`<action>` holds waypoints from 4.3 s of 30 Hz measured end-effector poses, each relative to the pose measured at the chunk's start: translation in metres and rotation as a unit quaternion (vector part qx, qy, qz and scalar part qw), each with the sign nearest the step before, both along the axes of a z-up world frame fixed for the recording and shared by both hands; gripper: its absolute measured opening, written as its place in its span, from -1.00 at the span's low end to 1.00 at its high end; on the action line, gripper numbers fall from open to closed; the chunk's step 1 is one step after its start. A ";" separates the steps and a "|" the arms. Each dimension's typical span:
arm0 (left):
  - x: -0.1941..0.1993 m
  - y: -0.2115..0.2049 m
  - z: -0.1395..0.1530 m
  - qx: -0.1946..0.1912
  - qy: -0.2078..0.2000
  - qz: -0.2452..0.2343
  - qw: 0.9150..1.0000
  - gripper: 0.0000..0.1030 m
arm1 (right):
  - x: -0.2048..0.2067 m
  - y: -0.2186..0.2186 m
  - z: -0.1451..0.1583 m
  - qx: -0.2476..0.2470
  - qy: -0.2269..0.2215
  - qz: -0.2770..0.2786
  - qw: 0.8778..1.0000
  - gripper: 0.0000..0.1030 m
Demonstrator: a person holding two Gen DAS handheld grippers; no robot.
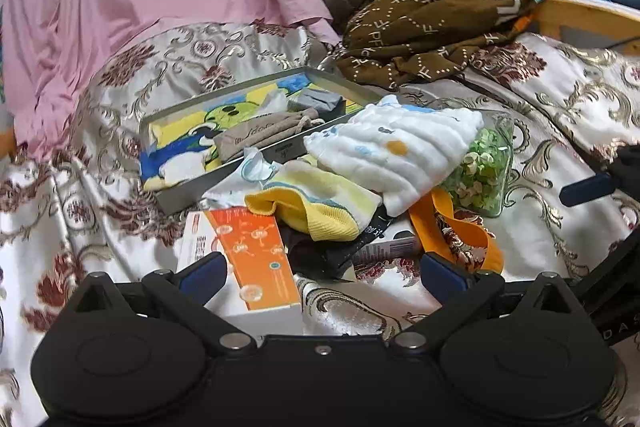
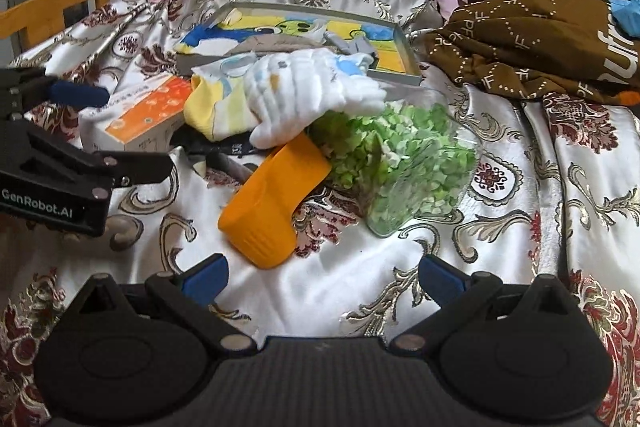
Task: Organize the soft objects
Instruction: 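Move both tools back to the pile, left tool toward the white printed towel, then grasp the white printed towel with the left tool while the right tool grasps the orange silicone piece, then lift the towel and orange piece and carry both over the frog-painting tray, then open the left tool into the tray while the right tool releases the orange piece there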
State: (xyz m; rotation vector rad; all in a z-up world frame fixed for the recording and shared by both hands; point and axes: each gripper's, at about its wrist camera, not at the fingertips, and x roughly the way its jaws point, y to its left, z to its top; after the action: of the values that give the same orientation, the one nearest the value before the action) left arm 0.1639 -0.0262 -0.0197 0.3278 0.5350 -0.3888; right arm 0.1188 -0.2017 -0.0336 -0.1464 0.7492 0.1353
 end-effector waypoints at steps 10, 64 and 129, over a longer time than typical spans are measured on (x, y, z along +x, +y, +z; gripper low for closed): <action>0.013 -0.010 0.003 0.027 -0.032 -0.033 0.999 0.99 | 0.010 0.009 -0.009 -0.008 0.007 0.016 1.000 0.99; 0.078 -0.033 0.046 -0.068 -0.055 -0.095 0.992 -0.73 | 0.002 0.022 -0.009 -0.020 -0.051 0.096 0.994 -0.60; 0.274 0.056 0.059 -0.199 -0.020 0.159 0.967 0.50 | 0.307 0.055 0.083 -0.068 -0.099 0.083 0.989 0.30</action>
State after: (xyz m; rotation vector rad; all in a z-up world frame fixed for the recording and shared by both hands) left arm 0.4382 0.0300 0.0396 -0.1377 0.4491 -0.1710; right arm 0.4257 -0.1464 0.0496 -0.3483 0.5466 0.2244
